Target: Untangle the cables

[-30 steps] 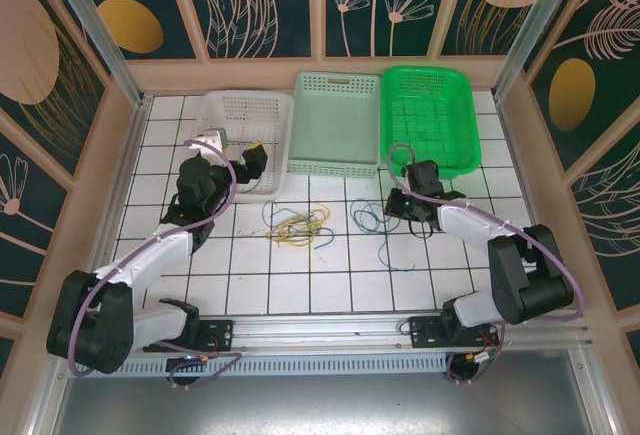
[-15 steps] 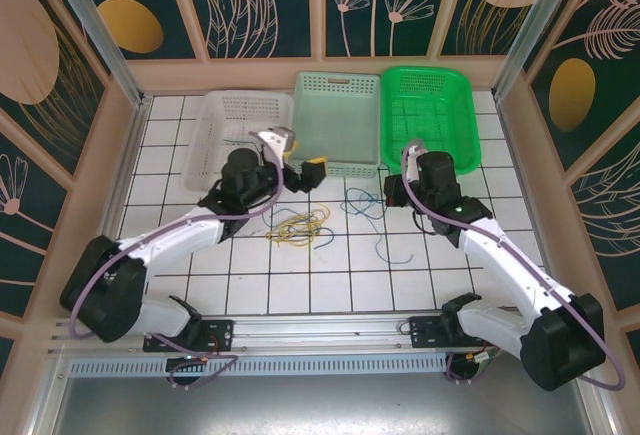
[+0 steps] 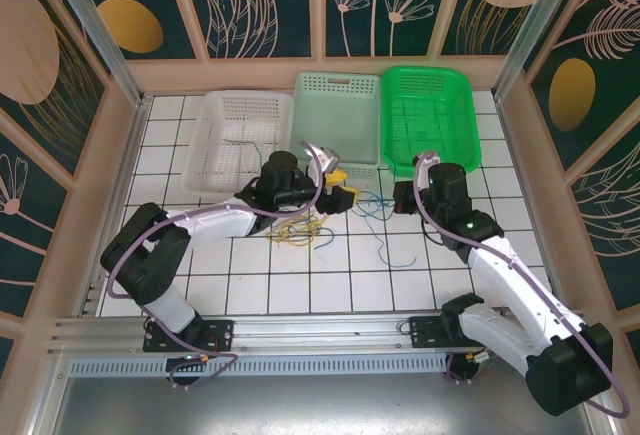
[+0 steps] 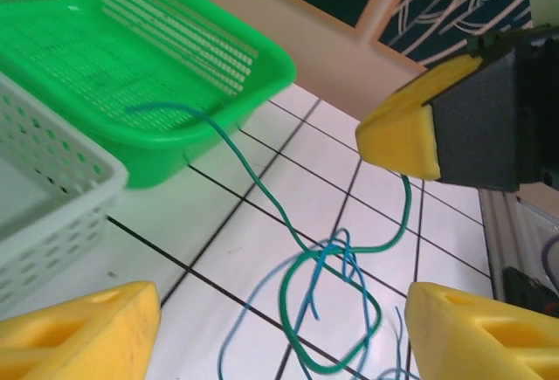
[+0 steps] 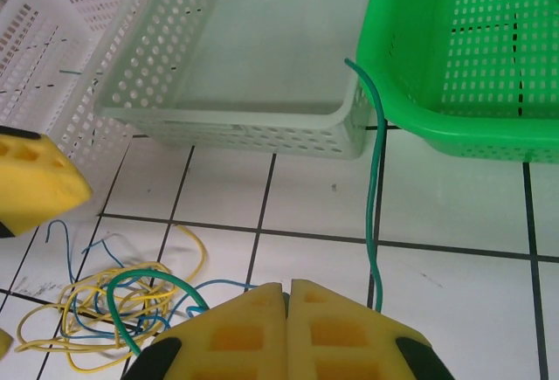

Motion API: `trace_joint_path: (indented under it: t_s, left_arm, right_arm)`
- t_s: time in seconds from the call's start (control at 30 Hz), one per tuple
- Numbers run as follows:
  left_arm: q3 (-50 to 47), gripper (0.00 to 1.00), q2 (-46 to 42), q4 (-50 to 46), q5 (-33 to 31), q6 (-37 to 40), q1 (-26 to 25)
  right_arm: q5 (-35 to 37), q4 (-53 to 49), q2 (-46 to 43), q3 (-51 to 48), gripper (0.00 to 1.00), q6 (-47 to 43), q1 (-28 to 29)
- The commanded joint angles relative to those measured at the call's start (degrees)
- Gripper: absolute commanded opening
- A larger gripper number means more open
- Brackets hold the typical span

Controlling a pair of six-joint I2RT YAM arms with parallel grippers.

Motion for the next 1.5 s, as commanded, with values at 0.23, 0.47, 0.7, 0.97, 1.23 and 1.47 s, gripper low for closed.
trace_joint_path:
  t_s: [0.23,0.47,0.7,0.97,1.23,1.47]
  left_arm:
    - [4.9,0.72,5.5,1.4,6.5,-0.7,-1.9]
    - [7.1,0.69,7.9,0.1,5.8,-1.5,-2.0]
    - [7.9,0.43,8.9,2.1,5.4,-2.6,-2.0]
    - [8.2,0.17,9.5,2.6,7.1,-3.3,-2.0]
    - [7.9,0.00,9.1,3.3,7.7,-3.7,-2.0]
    - [6.9,0.00,8.4,5.9,7.4,-4.9,-2.0]
  right_arm:
    - [-1.2,6.7,-4.0,-3.8,0.00,3.1,-1.6]
    - [-2.7,8.2,-5.3,-5.2,0.00,3.0,-2.1]
    - [-4.9,8.3,-5.6,-5.8,0.00,1.9,-2.3]
    - [-4.7,8.7,-7.6,-6.2,0.00,1.9,-3.8]
    - [-4.4,8.8,-8.0,-6.6,0.00,2.3,-4.6]
    - [-2.1,6.9,-7.5,-6.7,0.19,3.3,-5.2]
